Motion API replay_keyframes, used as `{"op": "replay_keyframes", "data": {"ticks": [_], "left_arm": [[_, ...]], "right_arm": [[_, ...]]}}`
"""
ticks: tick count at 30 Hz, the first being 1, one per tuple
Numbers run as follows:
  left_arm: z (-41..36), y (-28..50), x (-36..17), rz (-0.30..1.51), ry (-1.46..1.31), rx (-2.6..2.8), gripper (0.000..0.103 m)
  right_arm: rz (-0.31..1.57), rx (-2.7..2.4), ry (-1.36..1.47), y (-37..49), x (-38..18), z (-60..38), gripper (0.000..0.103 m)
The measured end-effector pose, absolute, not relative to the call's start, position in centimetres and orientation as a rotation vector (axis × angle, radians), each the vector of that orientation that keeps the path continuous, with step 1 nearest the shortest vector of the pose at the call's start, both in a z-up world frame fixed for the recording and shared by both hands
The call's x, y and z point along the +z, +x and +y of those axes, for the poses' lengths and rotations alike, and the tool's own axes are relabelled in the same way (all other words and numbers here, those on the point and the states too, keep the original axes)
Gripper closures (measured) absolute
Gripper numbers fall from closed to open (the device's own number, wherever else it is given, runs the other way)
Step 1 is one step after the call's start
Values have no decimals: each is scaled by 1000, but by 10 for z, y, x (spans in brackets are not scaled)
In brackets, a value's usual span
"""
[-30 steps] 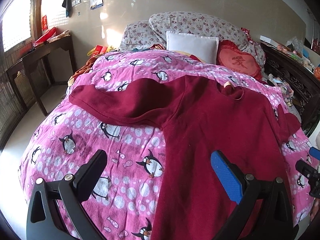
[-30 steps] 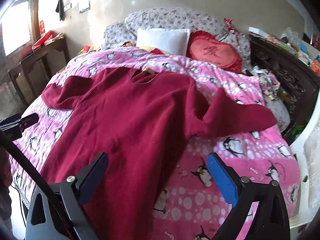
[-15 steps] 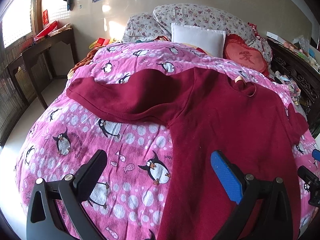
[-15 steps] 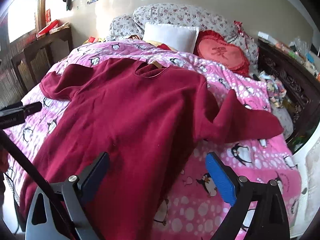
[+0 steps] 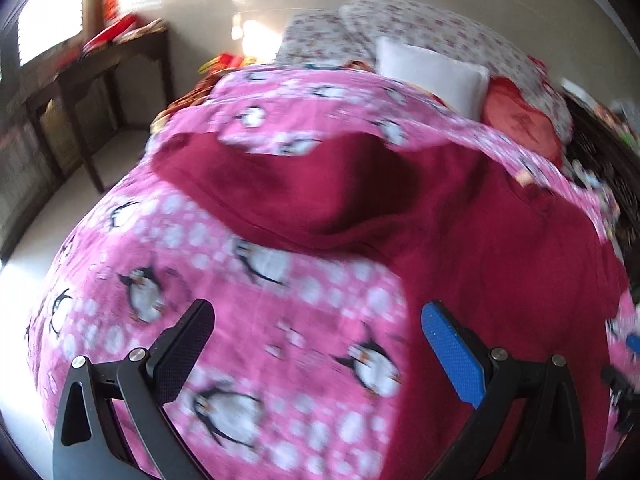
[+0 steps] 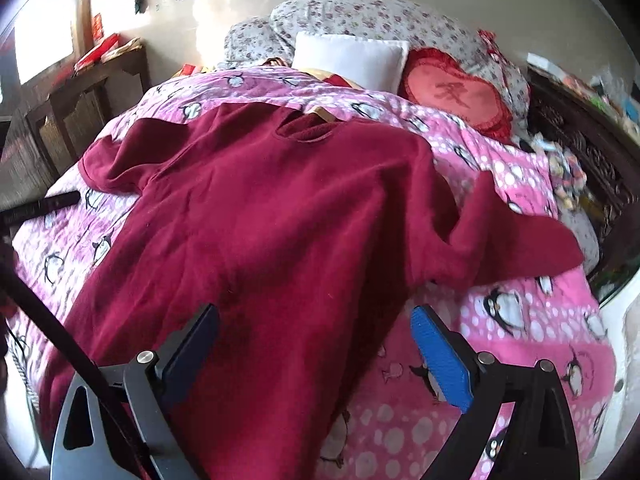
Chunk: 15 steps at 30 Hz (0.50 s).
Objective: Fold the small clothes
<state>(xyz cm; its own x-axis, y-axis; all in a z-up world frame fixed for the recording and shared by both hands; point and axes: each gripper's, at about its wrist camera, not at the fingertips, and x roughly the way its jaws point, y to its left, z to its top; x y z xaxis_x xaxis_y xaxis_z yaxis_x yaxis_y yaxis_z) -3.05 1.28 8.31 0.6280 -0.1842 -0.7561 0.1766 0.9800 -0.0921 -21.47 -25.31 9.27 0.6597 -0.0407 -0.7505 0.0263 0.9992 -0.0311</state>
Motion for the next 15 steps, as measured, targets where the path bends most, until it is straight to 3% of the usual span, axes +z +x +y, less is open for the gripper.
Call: {"op": "replay_keyframes", "data": {"ticks": [8,15], "left_arm": [[111,50,80,869,-237,1,0],[162,116,56,972,-482,28,0]], "right_arm": [[841,29,-61,-159,85,-207,5],[859,10,-93,-112,66,-182,5]]}}
